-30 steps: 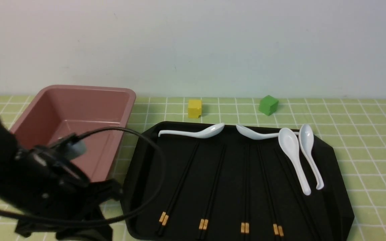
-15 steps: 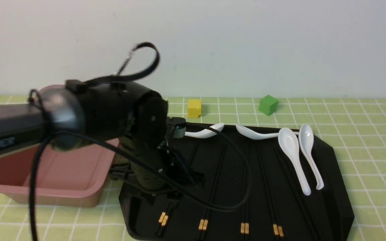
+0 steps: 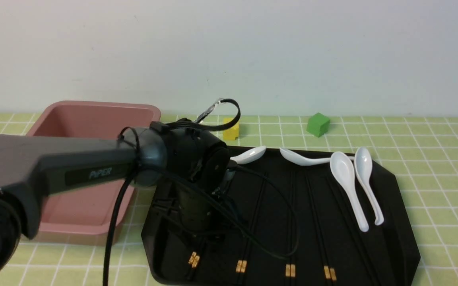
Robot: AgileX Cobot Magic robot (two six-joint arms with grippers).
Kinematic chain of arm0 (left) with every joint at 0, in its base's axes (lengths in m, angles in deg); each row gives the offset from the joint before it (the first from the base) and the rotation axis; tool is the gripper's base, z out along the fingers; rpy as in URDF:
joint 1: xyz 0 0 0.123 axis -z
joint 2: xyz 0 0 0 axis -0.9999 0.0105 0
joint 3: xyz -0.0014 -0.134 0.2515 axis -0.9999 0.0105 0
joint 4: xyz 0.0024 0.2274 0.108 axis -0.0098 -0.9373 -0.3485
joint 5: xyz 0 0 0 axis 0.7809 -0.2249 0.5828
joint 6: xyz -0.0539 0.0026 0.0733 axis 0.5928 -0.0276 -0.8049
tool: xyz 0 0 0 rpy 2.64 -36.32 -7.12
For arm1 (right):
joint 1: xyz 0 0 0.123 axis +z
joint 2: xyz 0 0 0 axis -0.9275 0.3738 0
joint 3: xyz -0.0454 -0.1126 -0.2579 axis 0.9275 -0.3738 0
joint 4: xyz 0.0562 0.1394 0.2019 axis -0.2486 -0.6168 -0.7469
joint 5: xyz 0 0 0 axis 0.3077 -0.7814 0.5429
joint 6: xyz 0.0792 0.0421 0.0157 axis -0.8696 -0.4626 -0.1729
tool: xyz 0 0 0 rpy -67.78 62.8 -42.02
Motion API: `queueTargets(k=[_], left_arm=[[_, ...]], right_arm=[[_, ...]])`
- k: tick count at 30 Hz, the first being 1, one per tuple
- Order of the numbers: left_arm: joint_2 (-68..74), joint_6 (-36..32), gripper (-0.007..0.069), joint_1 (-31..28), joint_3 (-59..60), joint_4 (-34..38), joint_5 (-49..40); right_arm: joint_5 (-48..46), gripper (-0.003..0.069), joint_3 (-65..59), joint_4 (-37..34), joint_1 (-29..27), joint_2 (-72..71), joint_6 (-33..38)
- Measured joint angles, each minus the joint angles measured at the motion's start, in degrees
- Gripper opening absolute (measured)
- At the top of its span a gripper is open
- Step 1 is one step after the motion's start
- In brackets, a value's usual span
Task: On green tablecloth take chopsticks from black tray and put them in box.
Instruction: 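Reach over to the black tray and grasp a pair of chopsticks with the left gripper, then place the chopsticks into the pink bin with the left gripper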
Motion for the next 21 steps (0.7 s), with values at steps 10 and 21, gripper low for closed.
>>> queueTargets(k=[10, 21], left_arm=[[-1.1, -3.3, 0.0121, 0.0, -0.3, 4.8, -1.0], [-24.9, -2.9, 0.0121, -7.8, 0.2, 7.7, -10.1]], right_arm=[[0.0, 0.024, 0.0, 0.0, 0.0, 0.0, 0.0], [0.0, 0.024, 0.0, 0.0, 0.0, 0.0, 0.0]])
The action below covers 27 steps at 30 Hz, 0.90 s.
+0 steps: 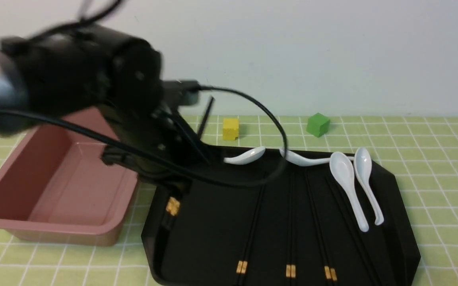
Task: On green tablecloth take chopsticks from black tray and put them in box.
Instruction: 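Place the chopsticks into the pink bin with the left gripper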
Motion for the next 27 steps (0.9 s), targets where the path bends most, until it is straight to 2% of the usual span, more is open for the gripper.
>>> queueTargets(k=[5, 11, 17, 22, 27], left_arm=[[-3.7, -2.9, 0.0121, -13.9, 0.0, -0.7, -2.2], [0.9, -7.6, 0.0121, -23.2, 0.1, -0.5, 1.5], [9.8, -8.9, 0.0121, -25.4, 0.1, -1.3, 6.5], [15.7, -7.0, 0.0133, -25.4, 0.1, -1.4, 11.4], [18.8, -4.7, 0.0206, -25.4, 0.1, -0.7, 12.5]], right_arm=[[0.0, 0.024, 0.0, 0.0, 0.0, 0.0, 0.0], [0.0, 0.024, 0.0, 0.0, 0.0, 0.0, 0.0], [0.0, 0.024, 0.0, 0.0, 0.0, 0.0, 0.0], [0.0, 0.024, 0.0, 0.0, 0.0, 0.0, 0.0], [0.0, 0.024, 0.0, 0.0, 0.0, 0.0, 0.0]])
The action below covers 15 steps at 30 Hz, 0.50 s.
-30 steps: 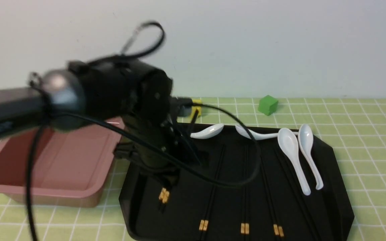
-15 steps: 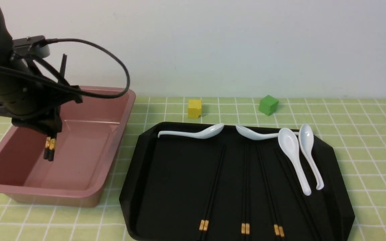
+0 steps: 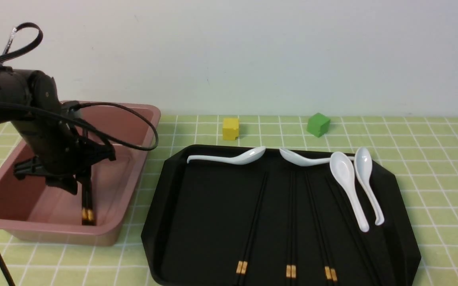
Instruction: On green tablecloth take chopsticks from black tray and put them in box.
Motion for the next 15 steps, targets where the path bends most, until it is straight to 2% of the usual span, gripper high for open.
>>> queueTargets(k=[4, 13, 15], left_arm=[[-1.3, 0.1, 0.0223, 0.0, 0.0, 0.7, -1.4], [-18.6, -4.2, -0.0013, 0.0, -0.6, 0.7, -12.9], [-23.8, -6.0, -0.0013, 0.0, 0.1, 1.0, -15.7]], right_arm=[[0.0, 0.024, 0.0, 0.0, 0.0, 0.0, 0.0], [0.0, 0.024, 0.0, 0.0, 0.0, 0.0, 0.0], [0.0, 0.024, 0.0, 0.0, 0.0, 0.0, 0.0]])
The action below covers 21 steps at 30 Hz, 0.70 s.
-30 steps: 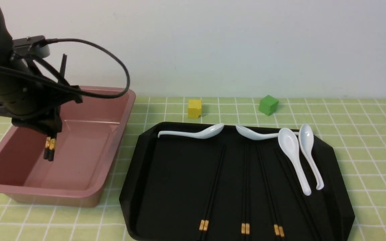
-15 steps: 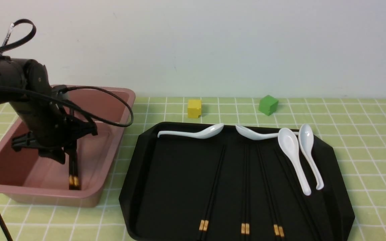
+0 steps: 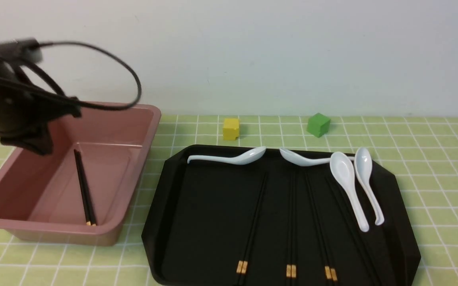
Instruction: On green tablecloth take chopsticks from black tray and put them in box.
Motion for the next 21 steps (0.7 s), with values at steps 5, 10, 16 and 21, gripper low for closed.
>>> queueTargets(k=[5, 10, 16, 21], left_arm=[[-15.5, -1.6, -0.0013, 0.0, 8.3, 1.3, -0.2], [-39.7, -3.4, -0.0013, 0.0, 29.4, 7.8, 13.4], [-67.0, -7.2, -0.0013, 0.0, 51.3, 15.2, 27.4], [-79.2, -7.2, -0.0013, 0.0, 58.4, 16.5, 29.3]], right_arm=[[0.0, 0.024, 0.0, 0.0, 0.0, 0.0, 0.0], [0.0, 0.024, 0.0, 0.0, 0.0, 0.0, 0.0], [0.0, 0.024, 0.0, 0.0, 0.0, 0.0, 0.0], [0.0, 0.024, 0.0, 0.0, 0.0, 0.0, 0.0]])
